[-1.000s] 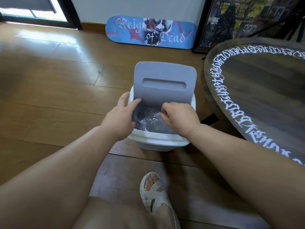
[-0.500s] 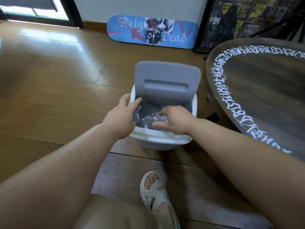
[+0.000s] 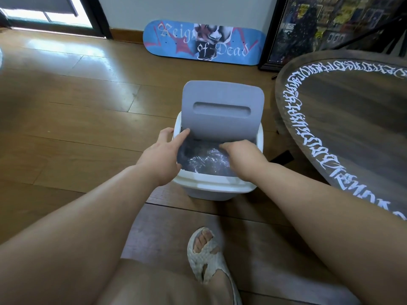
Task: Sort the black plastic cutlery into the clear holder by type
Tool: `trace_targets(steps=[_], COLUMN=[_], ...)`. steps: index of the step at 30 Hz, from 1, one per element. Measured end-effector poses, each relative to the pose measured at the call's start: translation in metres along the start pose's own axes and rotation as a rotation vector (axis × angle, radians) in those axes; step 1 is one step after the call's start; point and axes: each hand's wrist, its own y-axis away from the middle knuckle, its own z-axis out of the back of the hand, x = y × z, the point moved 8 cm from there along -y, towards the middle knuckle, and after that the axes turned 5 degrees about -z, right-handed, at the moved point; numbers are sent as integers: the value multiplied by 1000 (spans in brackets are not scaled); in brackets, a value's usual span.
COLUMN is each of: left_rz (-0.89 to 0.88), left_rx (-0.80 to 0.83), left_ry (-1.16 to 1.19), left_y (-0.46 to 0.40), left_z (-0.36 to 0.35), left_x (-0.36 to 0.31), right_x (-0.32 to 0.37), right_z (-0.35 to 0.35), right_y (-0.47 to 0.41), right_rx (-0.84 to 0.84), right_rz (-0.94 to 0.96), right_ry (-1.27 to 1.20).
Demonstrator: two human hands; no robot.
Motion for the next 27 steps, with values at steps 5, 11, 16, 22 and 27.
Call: trace_targets(steps=[5,11,16,22,27], left_rz=[-17,-36,-29,-101,-278], left_rx=[-12,-17,-57,-129,-136], left_ry=[6,-17,-42,-84,-154], left_y=[-1,1,5,16,23], left_z=[1,3,16,39,60], left_x=[-1,-3,-9,-42,-100], right_x=[-10,1,-8,-34,-71], right_z=[19,21,54,84,111], right_y=[5,22,44,81,125], right_rx=[-58,-3,-175,-258,-360], right_rz=[-121,-54,-59,-83,-147], right_ry=[-71,-172,-165,-183,-203])
